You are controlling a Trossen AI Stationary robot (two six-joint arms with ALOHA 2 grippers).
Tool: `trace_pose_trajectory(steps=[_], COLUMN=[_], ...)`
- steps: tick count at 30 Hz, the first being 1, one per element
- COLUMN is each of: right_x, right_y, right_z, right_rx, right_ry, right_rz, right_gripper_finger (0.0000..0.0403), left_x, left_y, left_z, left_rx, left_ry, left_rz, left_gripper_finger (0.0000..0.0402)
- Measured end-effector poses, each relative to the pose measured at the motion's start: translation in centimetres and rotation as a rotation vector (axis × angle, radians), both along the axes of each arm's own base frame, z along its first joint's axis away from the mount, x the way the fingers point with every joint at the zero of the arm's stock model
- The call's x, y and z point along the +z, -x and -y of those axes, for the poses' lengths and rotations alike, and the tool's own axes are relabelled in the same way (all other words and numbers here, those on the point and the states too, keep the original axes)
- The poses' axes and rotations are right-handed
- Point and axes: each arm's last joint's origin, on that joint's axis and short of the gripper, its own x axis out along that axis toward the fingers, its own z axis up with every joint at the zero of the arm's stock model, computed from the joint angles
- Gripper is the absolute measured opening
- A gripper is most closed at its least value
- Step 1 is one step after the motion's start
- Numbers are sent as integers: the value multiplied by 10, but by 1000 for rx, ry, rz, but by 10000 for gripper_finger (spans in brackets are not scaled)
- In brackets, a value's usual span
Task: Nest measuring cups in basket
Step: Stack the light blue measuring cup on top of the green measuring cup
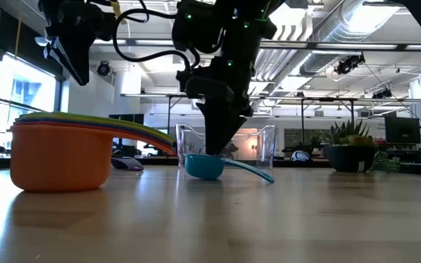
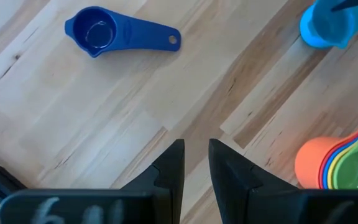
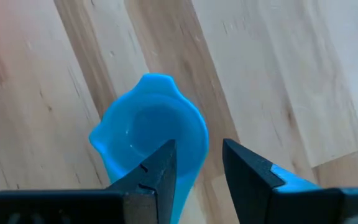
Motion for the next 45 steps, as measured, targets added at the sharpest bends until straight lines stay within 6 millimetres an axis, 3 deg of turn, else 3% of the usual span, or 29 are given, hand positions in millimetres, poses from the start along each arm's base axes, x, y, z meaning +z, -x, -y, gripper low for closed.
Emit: trace_pose_trajectory(steps=[21,33,36,41,45], right_x=[0,-15,-15,-15,-12], right_y=[-2,6,6,6,6], right_z=[-1,0,0,0,0], right_rx=[-93,-182,-196,-203,-200], right_ry=[-6,-21,-12,-18,-10], right_rz=[29,3,9,10,-1], right_gripper_finger=[122,119,97,14,9], left_x=[0,-1,-1,-1,-1], left_y=[0,2,2,2,2], left_z=[0,2,2,2,2], left_rx=[10,55,53,30,30], left_ry=[-13,85,84,76,76], left_rz=[0,-11,-11,-12,-12], left_gripper_finger=[65,65,65,65,65])
